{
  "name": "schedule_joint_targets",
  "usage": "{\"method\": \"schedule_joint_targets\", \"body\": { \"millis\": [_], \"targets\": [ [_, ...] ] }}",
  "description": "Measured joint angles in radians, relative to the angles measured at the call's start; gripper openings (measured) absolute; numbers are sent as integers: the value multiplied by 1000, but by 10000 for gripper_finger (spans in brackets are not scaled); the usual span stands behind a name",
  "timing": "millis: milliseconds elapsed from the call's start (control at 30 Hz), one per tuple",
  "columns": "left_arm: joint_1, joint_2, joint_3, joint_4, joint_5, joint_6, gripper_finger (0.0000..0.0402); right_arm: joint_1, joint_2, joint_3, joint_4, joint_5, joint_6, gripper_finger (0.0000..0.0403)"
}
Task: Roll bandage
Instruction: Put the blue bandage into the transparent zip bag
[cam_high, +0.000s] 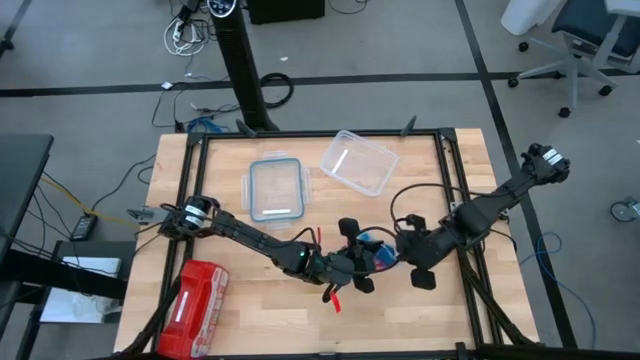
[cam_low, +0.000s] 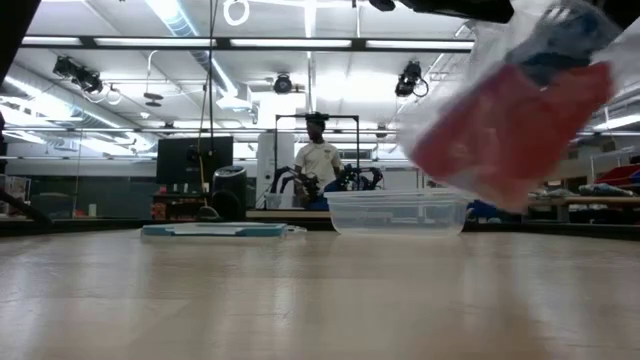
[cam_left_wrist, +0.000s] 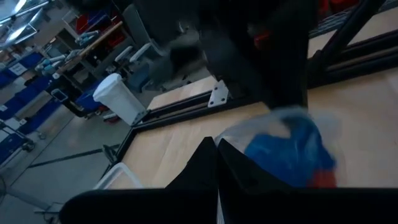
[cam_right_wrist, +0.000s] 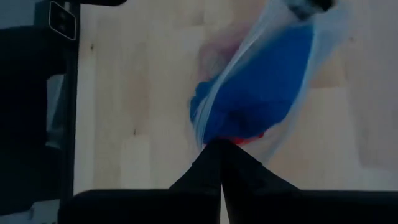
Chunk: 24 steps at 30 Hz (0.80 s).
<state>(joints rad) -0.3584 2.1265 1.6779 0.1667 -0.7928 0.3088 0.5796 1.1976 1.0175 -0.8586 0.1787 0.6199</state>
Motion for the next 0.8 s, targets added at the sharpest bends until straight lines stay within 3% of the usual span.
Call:
{"method": "schedule_joint_targets", "body": {
  "millis": [133, 400, 800],
  "targets": [
    [0, 0, 0, -8, 1, 0, 0, 51, -7, 71, -107, 72, 44, 4],
    [1, 0, 0, -15, 3, 1, 0, 80, -21, 74, -246, 172, 195, 26],
    [0, 0, 0, -31, 1, 0, 0, 159, -77, 74, -220, 210, 105, 79]
  ]
}}
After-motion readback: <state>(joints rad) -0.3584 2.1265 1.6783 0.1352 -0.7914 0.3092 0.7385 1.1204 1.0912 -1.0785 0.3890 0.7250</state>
